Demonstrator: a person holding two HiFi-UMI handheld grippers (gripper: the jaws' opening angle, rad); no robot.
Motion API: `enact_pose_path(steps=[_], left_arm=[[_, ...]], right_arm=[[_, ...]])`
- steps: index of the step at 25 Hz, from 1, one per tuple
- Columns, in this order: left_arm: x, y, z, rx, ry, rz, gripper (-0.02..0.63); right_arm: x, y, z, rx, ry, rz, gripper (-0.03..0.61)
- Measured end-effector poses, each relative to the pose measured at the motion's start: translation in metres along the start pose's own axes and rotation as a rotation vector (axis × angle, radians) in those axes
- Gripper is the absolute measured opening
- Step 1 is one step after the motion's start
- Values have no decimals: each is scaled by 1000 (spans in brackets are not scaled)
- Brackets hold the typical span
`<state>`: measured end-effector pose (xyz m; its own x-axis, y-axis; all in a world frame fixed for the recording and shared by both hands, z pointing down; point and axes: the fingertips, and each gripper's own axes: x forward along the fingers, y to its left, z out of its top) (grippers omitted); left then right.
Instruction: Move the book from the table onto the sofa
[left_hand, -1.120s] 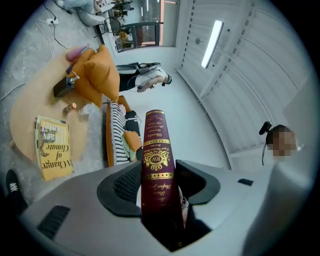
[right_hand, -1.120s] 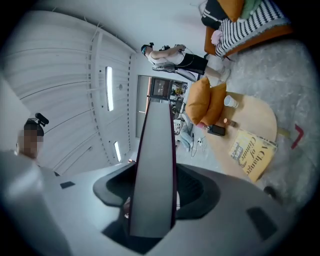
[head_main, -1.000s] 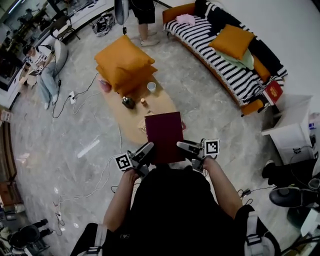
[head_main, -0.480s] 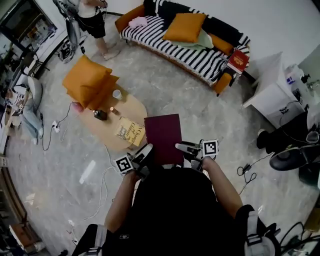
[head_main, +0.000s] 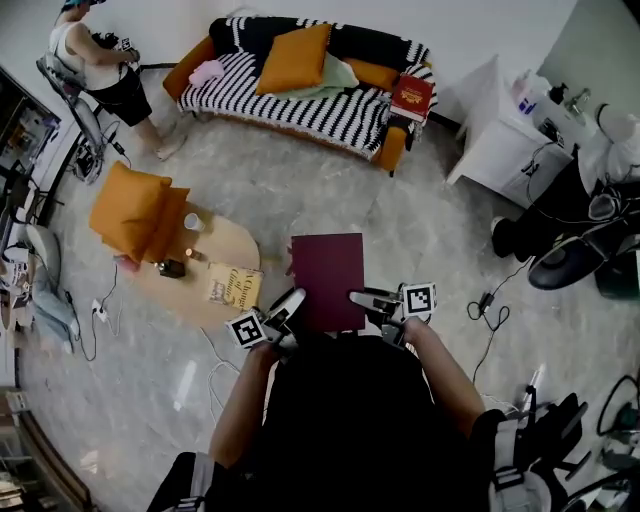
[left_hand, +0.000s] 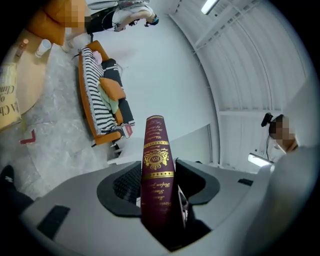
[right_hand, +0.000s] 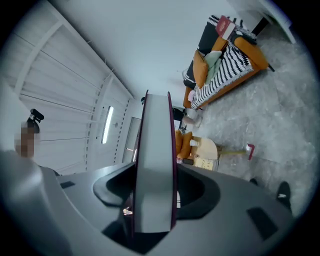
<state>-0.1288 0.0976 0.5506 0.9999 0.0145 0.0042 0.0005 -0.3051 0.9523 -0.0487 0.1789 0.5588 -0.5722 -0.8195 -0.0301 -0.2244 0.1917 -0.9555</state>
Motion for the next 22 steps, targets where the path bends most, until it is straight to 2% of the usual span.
enact_pose_path(steps=[6,12,18,22], left_arm=[[10,13,0,-21,76,-3,216],[34,30,24,-57,159,-24,216],[61,46,67,-8,277,-19,216],[73,56,100,50,350,-49,216]], right_arm=[[-4,-10,2,13,-53,-40,242],[3,-31,23,56,-100,-130,242],[26,-41,65,21,-181,-158,242],[47,-46,85,-3,-252,-179,242]])
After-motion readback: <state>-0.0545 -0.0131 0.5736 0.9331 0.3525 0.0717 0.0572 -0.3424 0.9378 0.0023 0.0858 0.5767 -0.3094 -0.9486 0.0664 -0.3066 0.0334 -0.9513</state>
